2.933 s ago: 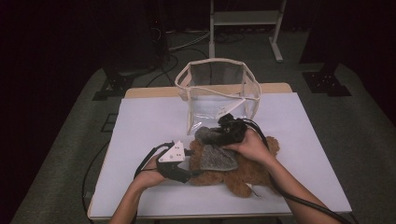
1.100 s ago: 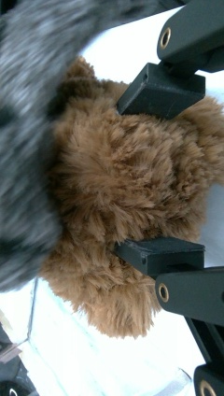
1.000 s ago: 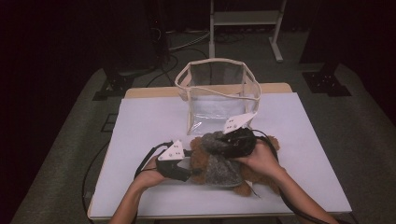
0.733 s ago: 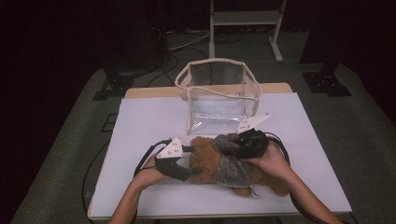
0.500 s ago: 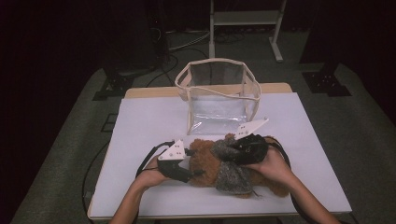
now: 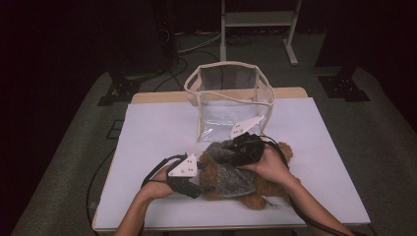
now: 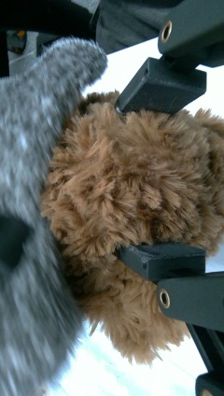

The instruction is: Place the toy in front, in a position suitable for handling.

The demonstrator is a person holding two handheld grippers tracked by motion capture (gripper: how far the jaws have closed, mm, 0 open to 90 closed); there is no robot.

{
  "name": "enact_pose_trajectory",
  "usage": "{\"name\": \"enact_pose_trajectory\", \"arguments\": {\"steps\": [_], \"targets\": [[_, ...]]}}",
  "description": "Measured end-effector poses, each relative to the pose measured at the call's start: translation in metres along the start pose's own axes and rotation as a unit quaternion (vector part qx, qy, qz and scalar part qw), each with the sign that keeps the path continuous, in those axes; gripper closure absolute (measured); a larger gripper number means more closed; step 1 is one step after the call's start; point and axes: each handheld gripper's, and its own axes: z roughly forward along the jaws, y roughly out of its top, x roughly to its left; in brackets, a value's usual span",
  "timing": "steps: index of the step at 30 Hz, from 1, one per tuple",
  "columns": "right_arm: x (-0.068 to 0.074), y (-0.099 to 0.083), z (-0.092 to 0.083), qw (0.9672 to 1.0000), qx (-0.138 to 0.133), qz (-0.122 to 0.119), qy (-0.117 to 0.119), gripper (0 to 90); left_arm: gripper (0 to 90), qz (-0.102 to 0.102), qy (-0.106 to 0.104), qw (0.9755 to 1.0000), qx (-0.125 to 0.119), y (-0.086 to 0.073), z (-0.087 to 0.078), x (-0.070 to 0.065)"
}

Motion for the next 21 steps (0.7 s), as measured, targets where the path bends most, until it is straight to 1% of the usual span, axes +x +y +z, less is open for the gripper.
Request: {"name": "enact_pose_trajectory", "arguments": {"steps": [3, 4, 5, 7, 9, 10, 12, 14, 15, 17, 18, 21], "targets": [[-0.002, 0.01, 0.012, 0.9999, 0.013, 0.0, -0.003, 65.1, 35.6, 0.007, -0.004, 1.0, 0.004, 0.001, 0.0, -0.002], [-0.005, 0.013, 0.017, 0.9999, 0.016, -0.005, -0.004, 65.1, 35.6, 0.008, -0.006, 0.9999, 0.005, 0.001, 0.0, -0.002], [-0.006, 0.015, 0.021, 0.9998, 0.019, 0.0, -0.003, 65.1, 35.6, 0.009, -0.006, 0.9999, 0.006, 0.001, -0.001, -0.003], [-0.009, 0.018, 0.032, 0.9995, 0.031, 0.0, -0.005, 65.0, 35.6, 0.01, -0.007, 0.9999, 0.007, 0.0, -0.001, -0.002], [-0.015, 0.017, 0.037, 0.9993, 0.034, 0.013, 0.0, 65.0, 35.6, 0.008, -0.006, 0.9999, 0.005, -0.002, -0.002, -0.001], [-0.017, 0.016, 0.036, 0.9994, 0.032, 0.014, 0.0, 65.0, 35.6, 0.008, -0.006, 0.9999, 0.003, -0.003, -0.002, 0.0], [-0.019, 0.015, 0.029, 0.9992, 0.035, 0.017, -0.011, 65.1, 35.5, 0.005, -0.003, 1.0, 0.0, -0.003, -0.002, 0.001], [-0.018, 0.012, 0.022, 0.9992, 0.033, 0.013, -0.019, 65.2, 34.4, 0.006, 0.001, 1.0, -0.002, -0.003, -0.001, 0.001], [-0.017, 0.011, 0.018, 0.9991, 0.033, 0.011, -0.022, 65.2, 33.6, 0.006, 0.009, 0.9999, -0.002, -0.003, -0.001, 0.001], [-0.012, 0.006, 0.006, 0.9991, 0.027, 0.004, -0.032, 65.4, 32.3, -0.004, 0.023, 0.9997, -0.008, -0.003, 0.0, 0.003], [-0.009, 0.004, 0.0, 0.9992, 0.023, 0.0, -0.033, 65.4, 32.5, -0.004, 0.028, 0.9996, -0.007, -0.003, -0.001, 0.005], [0.003, -0.003, -0.013, 0.9995, 0.011, -0.009, -0.028, 65.3, 32.8, -0.039, 0.059, 0.9971, -0.028, -0.003, 0.0, 0.011]]}}
